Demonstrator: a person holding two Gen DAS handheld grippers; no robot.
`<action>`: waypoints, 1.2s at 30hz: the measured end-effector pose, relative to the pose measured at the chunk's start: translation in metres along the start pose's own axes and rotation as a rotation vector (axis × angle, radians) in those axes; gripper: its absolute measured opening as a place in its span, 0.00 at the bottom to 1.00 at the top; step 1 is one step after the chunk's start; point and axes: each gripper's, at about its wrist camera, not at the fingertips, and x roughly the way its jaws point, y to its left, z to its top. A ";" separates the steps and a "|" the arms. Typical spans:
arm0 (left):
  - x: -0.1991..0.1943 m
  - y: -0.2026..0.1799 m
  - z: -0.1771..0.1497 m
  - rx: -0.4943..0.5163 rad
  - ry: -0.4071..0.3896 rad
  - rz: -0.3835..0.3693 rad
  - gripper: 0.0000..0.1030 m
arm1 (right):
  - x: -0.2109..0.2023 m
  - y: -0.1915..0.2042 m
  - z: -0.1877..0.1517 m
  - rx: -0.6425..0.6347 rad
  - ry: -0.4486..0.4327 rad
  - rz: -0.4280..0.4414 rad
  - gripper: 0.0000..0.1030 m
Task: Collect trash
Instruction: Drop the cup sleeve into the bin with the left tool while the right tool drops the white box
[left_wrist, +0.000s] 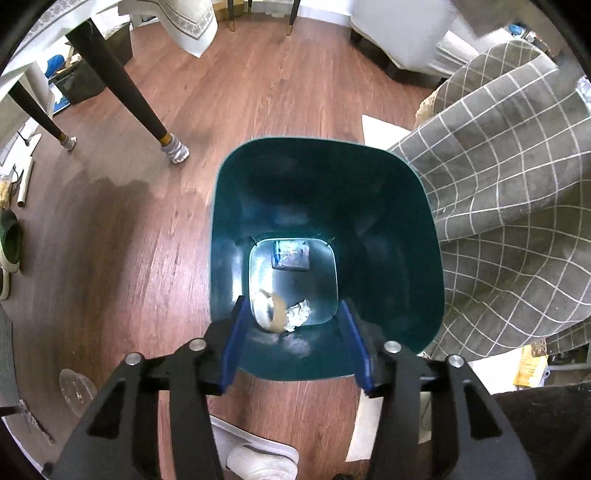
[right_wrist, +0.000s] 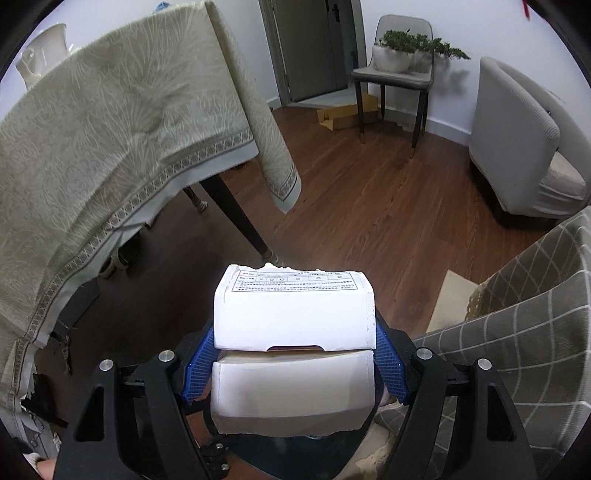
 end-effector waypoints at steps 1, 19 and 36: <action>-0.004 0.002 -0.001 0.000 -0.009 0.000 0.57 | 0.002 0.000 -0.001 -0.001 0.004 0.001 0.74; -0.094 0.045 0.011 -0.100 -0.273 0.061 0.72 | 0.072 0.012 -0.035 -0.049 0.160 -0.043 0.74; -0.166 0.021 0.020 -0.083 -0.465 0.073 0.59 | 0.115 0.015 -0.069 -0.090 0.270 -0.041 0.74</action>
